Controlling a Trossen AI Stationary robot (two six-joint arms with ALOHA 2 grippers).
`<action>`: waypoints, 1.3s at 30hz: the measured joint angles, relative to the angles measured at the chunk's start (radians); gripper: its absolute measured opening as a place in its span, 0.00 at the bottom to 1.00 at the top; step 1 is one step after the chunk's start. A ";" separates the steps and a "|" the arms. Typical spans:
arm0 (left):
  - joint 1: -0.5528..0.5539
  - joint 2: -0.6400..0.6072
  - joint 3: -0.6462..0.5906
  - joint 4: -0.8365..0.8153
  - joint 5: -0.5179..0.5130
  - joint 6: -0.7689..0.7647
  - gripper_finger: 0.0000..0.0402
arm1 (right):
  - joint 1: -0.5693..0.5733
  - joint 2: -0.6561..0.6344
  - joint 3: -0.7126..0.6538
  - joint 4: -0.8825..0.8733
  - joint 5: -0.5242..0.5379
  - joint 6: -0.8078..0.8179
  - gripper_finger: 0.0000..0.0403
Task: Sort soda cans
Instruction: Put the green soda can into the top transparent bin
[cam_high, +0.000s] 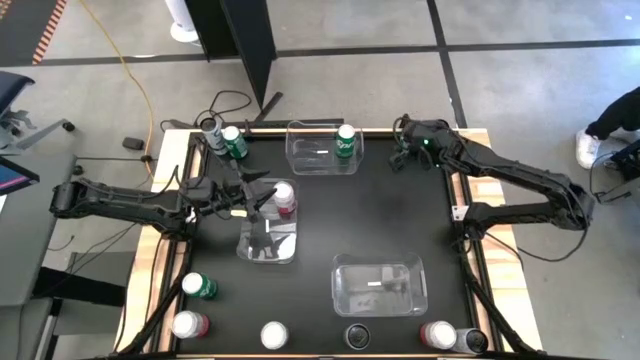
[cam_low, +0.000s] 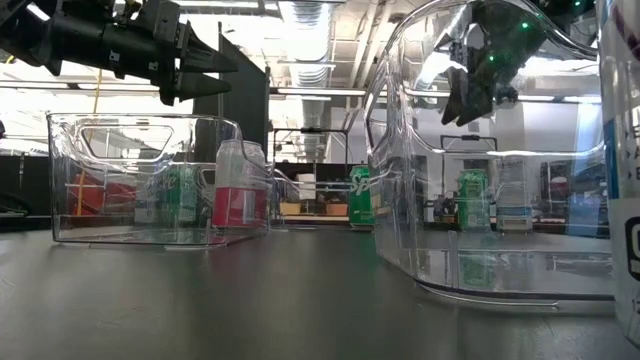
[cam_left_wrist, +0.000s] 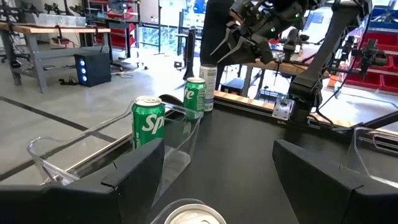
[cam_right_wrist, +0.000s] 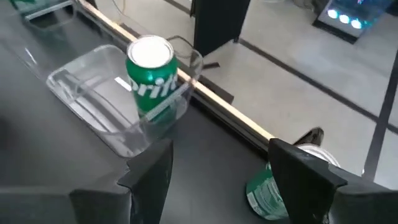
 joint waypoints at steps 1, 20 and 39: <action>0.000 0.000 0.000 -0.003 0.000 0.000 0.73 | 0.007 -0.001 0.000 -0.001 0.000 -0.002 0.70; 0.000 0.000 0.000 -0.005 0.000 0.000 0.73 | 0.141 -0.002 0.000 -0.004 -0.002 -0.056 0.70; 0.000 0.000 0.000 -0.007 0.000 -0.003 0.73 | 0.027 -0.001 0.011 -0.008 0.051 -0.046 0.71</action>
